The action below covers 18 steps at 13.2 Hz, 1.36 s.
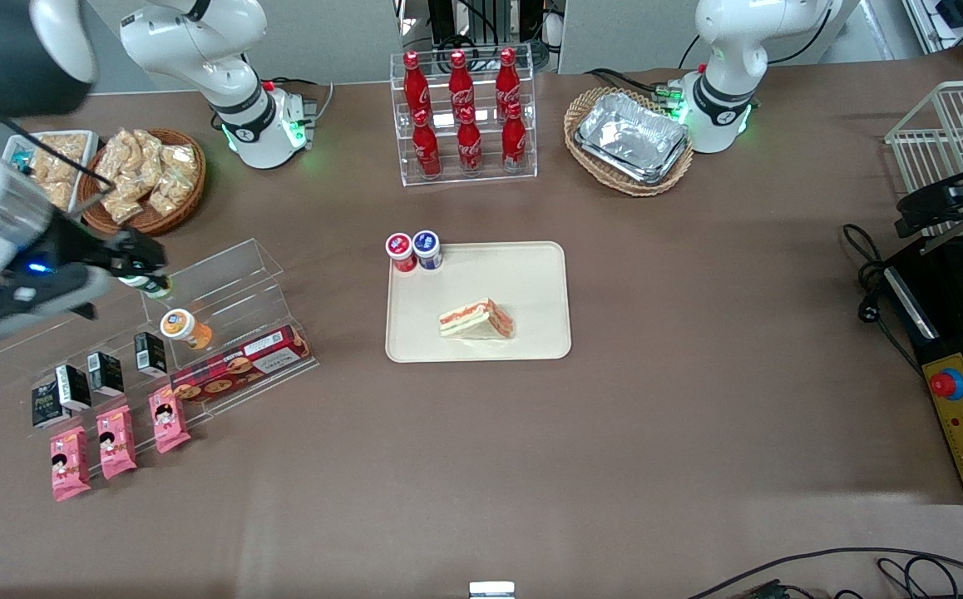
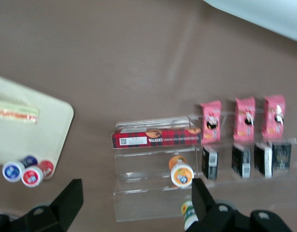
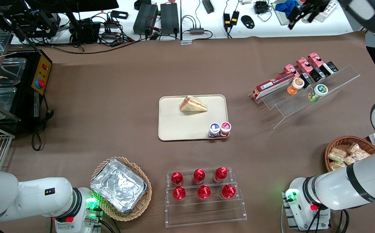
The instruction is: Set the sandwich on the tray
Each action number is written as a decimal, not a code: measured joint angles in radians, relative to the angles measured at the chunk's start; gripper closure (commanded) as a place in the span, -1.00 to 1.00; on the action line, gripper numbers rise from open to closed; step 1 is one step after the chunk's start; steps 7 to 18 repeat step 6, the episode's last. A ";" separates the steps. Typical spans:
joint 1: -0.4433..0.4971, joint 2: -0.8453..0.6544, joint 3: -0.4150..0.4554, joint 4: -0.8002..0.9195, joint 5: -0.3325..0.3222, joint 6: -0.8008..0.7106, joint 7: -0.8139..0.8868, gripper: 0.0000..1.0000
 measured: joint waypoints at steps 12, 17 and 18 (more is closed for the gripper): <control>-0.003 -0.035 -0.105 -0.001 0.000 -0.011 0.228 -1.00; -0.003 -0.035 -0.105 -0.001 0.000 -0.011 0.228 -1.00; -0.003 -0.035 -0.105 -0.001 0.000 -0.011 0.228 -1.00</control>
